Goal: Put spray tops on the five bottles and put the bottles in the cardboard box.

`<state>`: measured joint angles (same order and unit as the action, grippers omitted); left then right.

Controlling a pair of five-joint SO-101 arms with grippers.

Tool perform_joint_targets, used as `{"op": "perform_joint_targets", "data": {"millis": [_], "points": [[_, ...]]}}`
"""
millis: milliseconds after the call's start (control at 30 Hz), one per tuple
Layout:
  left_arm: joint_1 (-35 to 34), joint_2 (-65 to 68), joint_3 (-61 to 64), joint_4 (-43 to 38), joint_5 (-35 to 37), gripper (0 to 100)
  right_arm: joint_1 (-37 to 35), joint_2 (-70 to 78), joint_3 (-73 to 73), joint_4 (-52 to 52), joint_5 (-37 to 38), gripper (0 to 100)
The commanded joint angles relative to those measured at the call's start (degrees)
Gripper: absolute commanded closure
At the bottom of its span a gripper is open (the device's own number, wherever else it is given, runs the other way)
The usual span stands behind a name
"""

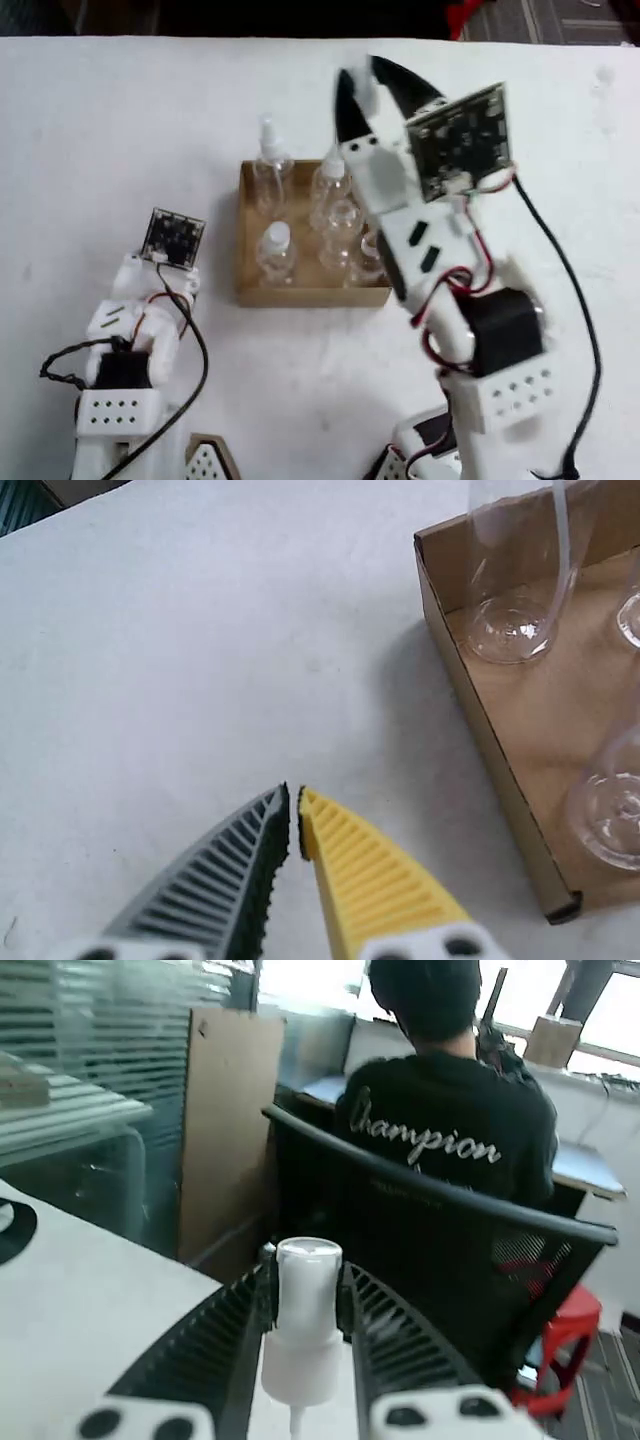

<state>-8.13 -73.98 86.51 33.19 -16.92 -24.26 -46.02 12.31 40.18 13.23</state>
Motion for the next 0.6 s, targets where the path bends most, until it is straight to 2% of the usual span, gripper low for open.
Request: {"op": "perform_joint_targets", "data": {"millis": [0,367,567], "points": [[0.31,-0.84,-0.70,-0.18,-0.70,97,-1.36,1.27,3.69,-8.84,-0.70,98.2],[0.40,-0.84,-0.70,-0.26,-0.70,97,0.31,-1.27,23.56,-26.15,-0.62,98.2],[0.66,-0.84,-0.70,-0.35,-0.70,97,0.75,-1.54,27.52,-27.56,2.81,98.2]]}}
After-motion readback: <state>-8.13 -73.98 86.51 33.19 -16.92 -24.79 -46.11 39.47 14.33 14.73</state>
